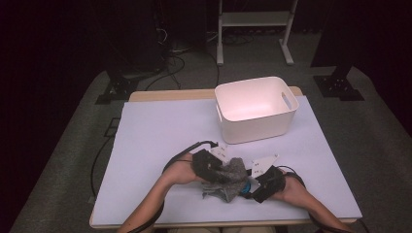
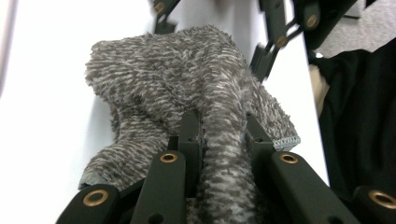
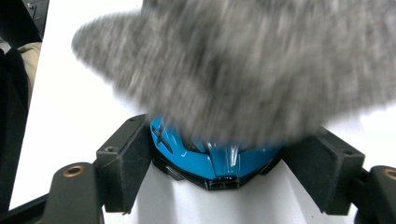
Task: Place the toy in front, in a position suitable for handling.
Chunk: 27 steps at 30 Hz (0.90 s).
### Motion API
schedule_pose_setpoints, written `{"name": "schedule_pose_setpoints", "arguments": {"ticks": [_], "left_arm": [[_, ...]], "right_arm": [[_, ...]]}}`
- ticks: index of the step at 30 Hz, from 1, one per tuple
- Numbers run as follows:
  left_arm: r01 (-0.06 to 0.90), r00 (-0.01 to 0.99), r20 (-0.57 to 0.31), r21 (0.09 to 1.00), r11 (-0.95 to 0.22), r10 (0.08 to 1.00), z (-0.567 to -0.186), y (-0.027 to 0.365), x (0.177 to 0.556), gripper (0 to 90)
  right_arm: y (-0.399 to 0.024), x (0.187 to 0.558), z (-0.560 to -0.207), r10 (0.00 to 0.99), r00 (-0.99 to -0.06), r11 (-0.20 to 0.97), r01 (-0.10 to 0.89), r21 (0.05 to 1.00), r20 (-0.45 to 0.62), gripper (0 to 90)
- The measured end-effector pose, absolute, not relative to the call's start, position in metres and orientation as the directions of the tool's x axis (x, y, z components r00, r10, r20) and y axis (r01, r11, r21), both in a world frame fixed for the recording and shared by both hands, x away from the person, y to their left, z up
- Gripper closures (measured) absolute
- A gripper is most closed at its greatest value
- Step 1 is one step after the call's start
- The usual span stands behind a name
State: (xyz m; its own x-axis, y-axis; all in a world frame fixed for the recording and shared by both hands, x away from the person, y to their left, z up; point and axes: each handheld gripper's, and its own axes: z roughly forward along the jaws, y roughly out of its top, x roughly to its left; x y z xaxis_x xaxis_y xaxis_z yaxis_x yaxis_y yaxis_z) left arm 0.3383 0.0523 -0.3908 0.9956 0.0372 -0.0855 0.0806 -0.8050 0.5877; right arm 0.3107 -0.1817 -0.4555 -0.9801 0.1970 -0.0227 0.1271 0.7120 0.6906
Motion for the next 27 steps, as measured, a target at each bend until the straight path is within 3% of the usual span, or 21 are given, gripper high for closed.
{"name": "schedule_pose_setpoints", "arguments": {"ticks": [9, 15, 20, 27], "left_arm": [[0.167, 0.986, -0.094, 0.577, -0.799, 0.138, -0.393, 0.105, 0.341, 74.2], [0.188, 0.982, -0.094, 0.569, -0.801, 0.164, -0.391, 0.120, 0.336, 74.1], [0.192, 0.981, -0.109, 0.575, -0.795, 0.158, -0.394, 0.115, 0.335, 74.1], [0.127, 0.992, -0.097, 0.583, -0.803, 0.087, -0.391, 0.080, 0.338, 74.1]], "right_arm": [[-0.181, 0.311, -0.455, 0.194, -0.981, 0.716, 0.123, 0.687, -0.027, 24.0], [-0.179, 0.311, -0.454, 0.187, -0.982, 0.722, 0.113, 0.683, -0.034, 24.0], [-0.177, 0.313, -0.454, 0.168, -0.985, 0.727, 0.099, 0.680, -0.036, 24.1], [-0.176, 0.313, -0.454, 0.174, -0.984, 0.726, 0.106, 0.679, -0.031, 24.0]]}}
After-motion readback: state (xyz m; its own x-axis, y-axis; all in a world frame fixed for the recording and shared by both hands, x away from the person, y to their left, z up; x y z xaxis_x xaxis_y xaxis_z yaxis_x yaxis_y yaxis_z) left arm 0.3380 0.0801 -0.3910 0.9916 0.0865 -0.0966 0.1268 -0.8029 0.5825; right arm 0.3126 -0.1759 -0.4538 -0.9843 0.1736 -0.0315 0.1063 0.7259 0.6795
